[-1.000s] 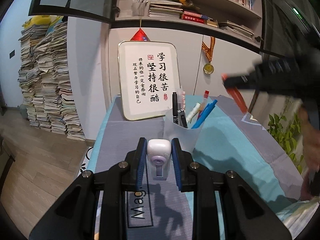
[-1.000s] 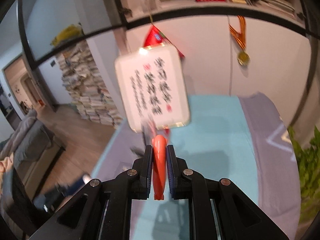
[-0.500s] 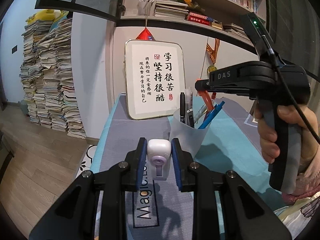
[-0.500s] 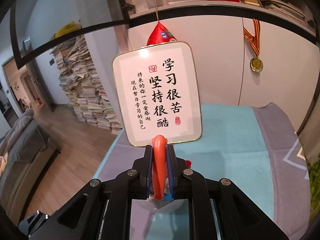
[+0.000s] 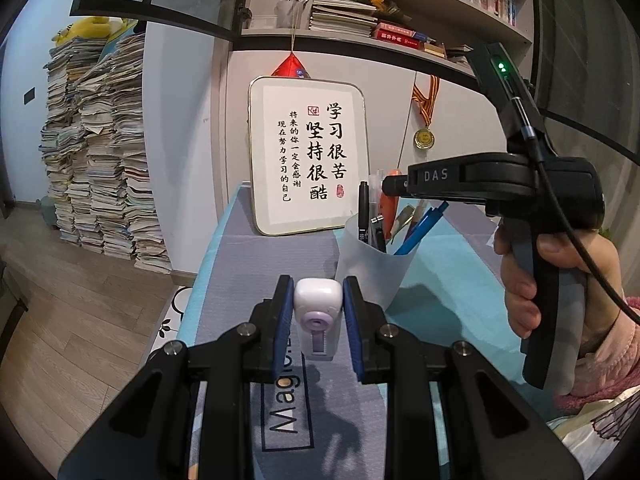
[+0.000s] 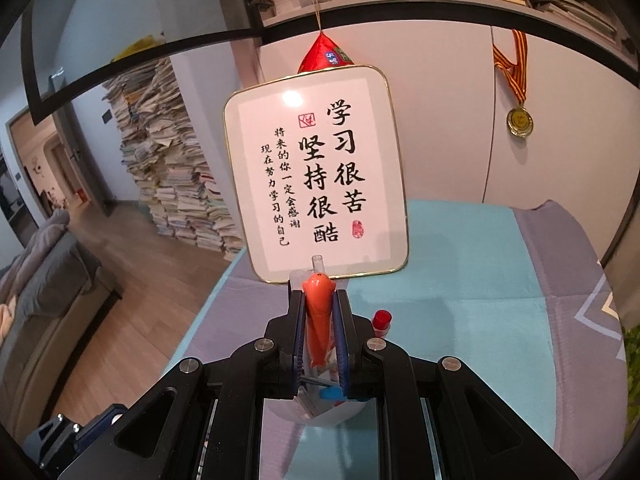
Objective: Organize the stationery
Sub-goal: 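Carry the eraser toward the cup with the left tool while the right tool lowers the orange marker into it, then open the right tool to release the orange marker in the cup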
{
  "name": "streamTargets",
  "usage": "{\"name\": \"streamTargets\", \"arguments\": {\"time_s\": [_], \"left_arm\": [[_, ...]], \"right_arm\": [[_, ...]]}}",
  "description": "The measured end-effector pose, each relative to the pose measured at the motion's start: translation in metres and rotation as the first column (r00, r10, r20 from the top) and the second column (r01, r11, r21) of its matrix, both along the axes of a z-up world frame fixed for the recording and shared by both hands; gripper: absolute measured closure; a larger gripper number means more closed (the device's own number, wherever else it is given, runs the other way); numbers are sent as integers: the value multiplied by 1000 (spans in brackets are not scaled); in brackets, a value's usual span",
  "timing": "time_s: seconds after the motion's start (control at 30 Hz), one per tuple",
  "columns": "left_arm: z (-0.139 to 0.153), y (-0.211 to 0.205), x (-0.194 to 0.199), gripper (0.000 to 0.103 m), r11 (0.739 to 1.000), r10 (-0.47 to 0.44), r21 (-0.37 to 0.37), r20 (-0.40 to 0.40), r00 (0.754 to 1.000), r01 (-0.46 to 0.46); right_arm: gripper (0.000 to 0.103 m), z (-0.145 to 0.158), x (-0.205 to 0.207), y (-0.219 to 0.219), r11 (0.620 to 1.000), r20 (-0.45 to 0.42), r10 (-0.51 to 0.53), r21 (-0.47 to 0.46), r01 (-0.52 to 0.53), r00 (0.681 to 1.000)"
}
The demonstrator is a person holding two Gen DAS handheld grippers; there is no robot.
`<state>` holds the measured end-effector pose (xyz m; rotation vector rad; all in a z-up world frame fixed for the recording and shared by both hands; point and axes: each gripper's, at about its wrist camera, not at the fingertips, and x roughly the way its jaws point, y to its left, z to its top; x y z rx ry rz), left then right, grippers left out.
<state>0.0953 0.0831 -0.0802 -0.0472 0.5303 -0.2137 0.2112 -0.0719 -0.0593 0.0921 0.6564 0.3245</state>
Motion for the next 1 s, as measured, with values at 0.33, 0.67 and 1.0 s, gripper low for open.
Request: {"name": "streamTargets", "arguments": {"time_s": [0.33,0.67,1.0], "left_arm": [[3,-3,-1,79,1000,-6,1,3,1000,6],[5,-4,-2,79,1000,-15,-13,1,1000,15],[32,-10,9,79,996,-49,-74,39,998,51]], "right_arm": [[88,3,-7,-1,1000,7,-1,-24,1,1000],[88,6,-16,-1,998,20,18,-54,-16,1000],[86,2,-54,-48,998,19,-48,-41,49,999]]}}
